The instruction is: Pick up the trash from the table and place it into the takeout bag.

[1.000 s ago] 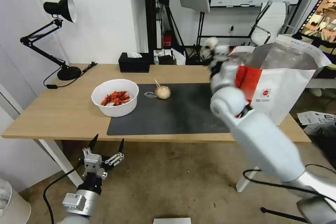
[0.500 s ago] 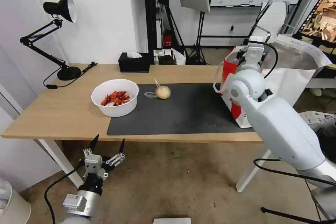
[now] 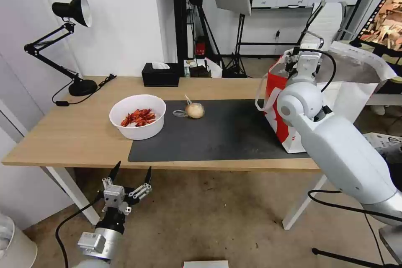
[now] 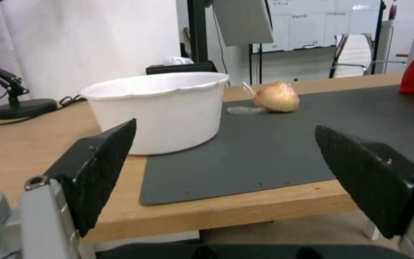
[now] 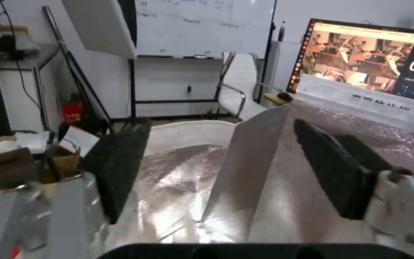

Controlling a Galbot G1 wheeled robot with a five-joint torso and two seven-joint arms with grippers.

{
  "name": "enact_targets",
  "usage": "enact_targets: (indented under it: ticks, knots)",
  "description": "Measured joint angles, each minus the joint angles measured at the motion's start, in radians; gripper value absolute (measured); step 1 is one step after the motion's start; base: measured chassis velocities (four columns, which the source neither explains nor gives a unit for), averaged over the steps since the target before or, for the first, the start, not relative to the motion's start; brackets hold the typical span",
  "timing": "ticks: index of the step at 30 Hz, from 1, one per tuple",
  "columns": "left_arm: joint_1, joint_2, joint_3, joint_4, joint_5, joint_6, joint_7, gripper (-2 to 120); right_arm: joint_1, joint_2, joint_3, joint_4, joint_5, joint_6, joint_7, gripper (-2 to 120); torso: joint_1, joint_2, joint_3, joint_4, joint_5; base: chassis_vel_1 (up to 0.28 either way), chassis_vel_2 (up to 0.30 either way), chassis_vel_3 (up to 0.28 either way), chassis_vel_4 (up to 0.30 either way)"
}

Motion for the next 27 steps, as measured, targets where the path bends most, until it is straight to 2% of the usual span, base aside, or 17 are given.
enact_targets:
  ticks: [1, 4, 8, 10, 11, 13, 14, 15, 17, 18, 21, 22, 23, 25, 26, 27]
  knots:
    - [0.000, 0.000, 0.000, 0.000, 0.000, 0.000, 0.000, 100, 0.000, 0.000, 0.000, 0.000, 0.000, 0.000, 0.000, 82, 0.000, 0.000, 0.000, 0.0000, 0.0000, 0.000, 0.000, 0.000, 0.000]
    - [0.002, -0.001, 0.001, -0.003, 0.000, 0.000, 0.000, 100, -0.002, -0.010, 0.000, 0.012, 0.011, 0.002, -0.003, 96, 0.000, 0.000, 0.000, 0.0000, 0.0000, 0.000, 0.000, 0.000, 0.000]
    - [0.002, 0.001, 0.001, -0.010, 0.000, 0.000, 0.000, 100, -0.015, -0.024, 0.006, 0.035, 0.026, 0.014, -0.014, 100, 0.000, 0.000, 0.000, 0.0001, 0.0000, 0.000, 0.000, 0.000, 0.000]
    - [0.000, 0.004, 0.001, -0.017, -0.003, 0.000, 0.000, 100, -0.046, -0.049, 0.026, 0.076, 0.059, 0.088, -0.077, 100, 0.000, 0.000, 0.000, 0.0000, 0.0001, 0.000, 0.000, 0.000, 0.000]
    - [0.000, 0.004, 0.001, -0.017, -0.003, 0.000, 0.000, 100, -0.046, -0.049, 0.026, 0.076, 0.059, 0.088, -0.077, 100, 0.000, 0.000, 0.000, 0.0000, 0.0001, 0.000, 0.000, 0.000, 0.000]
    - [-0.001, 0.006, 0.001, -0.026, -0.007, 0.000, 0.000, 100, -0.124, -0.093, 0.078, 0.152, 0.092, 0.240, -0.293, 100, 0.000, 0.000, 0.000, 0.0002, -0.0002, 0.000, 0.000, 0.000, 0.000]
    - [-0.001, 0.006, 0.001, -0.026, -0.007, 0.000, 0.000, 100, -0.124, -0.093, 0.078, 0.152, 0.092, 0.240, -0.293, 100, 0.000, 0.000, 0.000, 0.0002, -0.0002, 0.000, 0.000, 0.000, 0.000]
    - [-0.001, 0.006, 0.001, -0.029, -0.009, -0.002, 0.000, 100, -0.184, -0.115, 0.107, 0.189, 0.089, 0.307, -0.403, 100, 0.000, 0.000, 0.000, 0.0002, -0.0002, 0.000, 0.000, 0.000, 0.000]
    - [-0.001, 0.003, -0.001, -0.032, -0.011, -0.009, 0.000, 100, -0.312, -0.154, 0.150, 0.259, 0.086, 0.401, -0.545, 100, 0.000, 0.000, 0.000, -0.0001, 0.0004, 0.000, 0.000, 0.000, 0.000]
    - [-0.001, 0.003, -0.001, -0.032, -0.011, -0.009, 0.000, 100, -0.312, -0.154, 0.150, 0.259, 0.086, 0.401, -0.545, 100, 0.000, 0.000, 0.000, -0.0001, 0.0004, 0.000, 0.000, 0.000, 0.000]
    - [-0.002, -0.006, 0.002, -0.032, -0.011, -0.020, 0.002, 100, -0.521, -0.192, 0.228, 0.364, 0.068, 0.481, -0.684, 100, 0.000, 0.000, 0.000, 0.0000, 0.0001, 0.000, 0.000, 0.000, 0.000]
    - [-0.002, -0.006, 0.002, -0.032, -0.011, -0.020, 0.002, 100, -0.521, -0.192, 0.228, 0.364, 0.068, 0.481, -0.684, 100, 0.000, 0.000, 0.000, 0.0000, 0.0001, 0.000, 0.000, 0.000, 0.000]
    - [-0.003, -0.007, 0.003, -0.032, -0.011, -0.022, 0.002, 100, -0.608, -0.192, 0.269, 0.398, 0.043, 0.502, -0.730, 100, 0.000, 0.000, 0.000, 0.0000, -0.0001, 0.000, 0.000, 0.000, 0.000]
    - [-0.004, -0.009, 0.005, -0.032, -0.011, -0.024, 0.003, 100, -0.781, -0.172, 0.353, 0.442, -0.022, 0.540, -0.805, 100, 0.000, 0.000, 0.000, 0.0001, 0.0000, 0.000, 0.000, 0.000, 0.000]
    - [-0.004, -0.009, 0.005, -0.032, -0.011, -0.024, 0.003, 100, -0.781, -0.172, 0.353, 0.442, -0.022, 0.540, -0.805, 100, 0.000, 0.000, 0.000, 0.0001, 0.0000, 0.000, 0.000, 0.000, 0.000]
    - [-0.004, -0.009, 0.007, -0.032, -0.010, -0.026, 0.003, 100, -0.878, -0.151, 0.403, 0.459, -0.064, 0.554, -0.838, 100, 0.000, 0.000, 0.000, -0.0001, 0.0000, 0.000, 0.000, 0.000, 0.000]
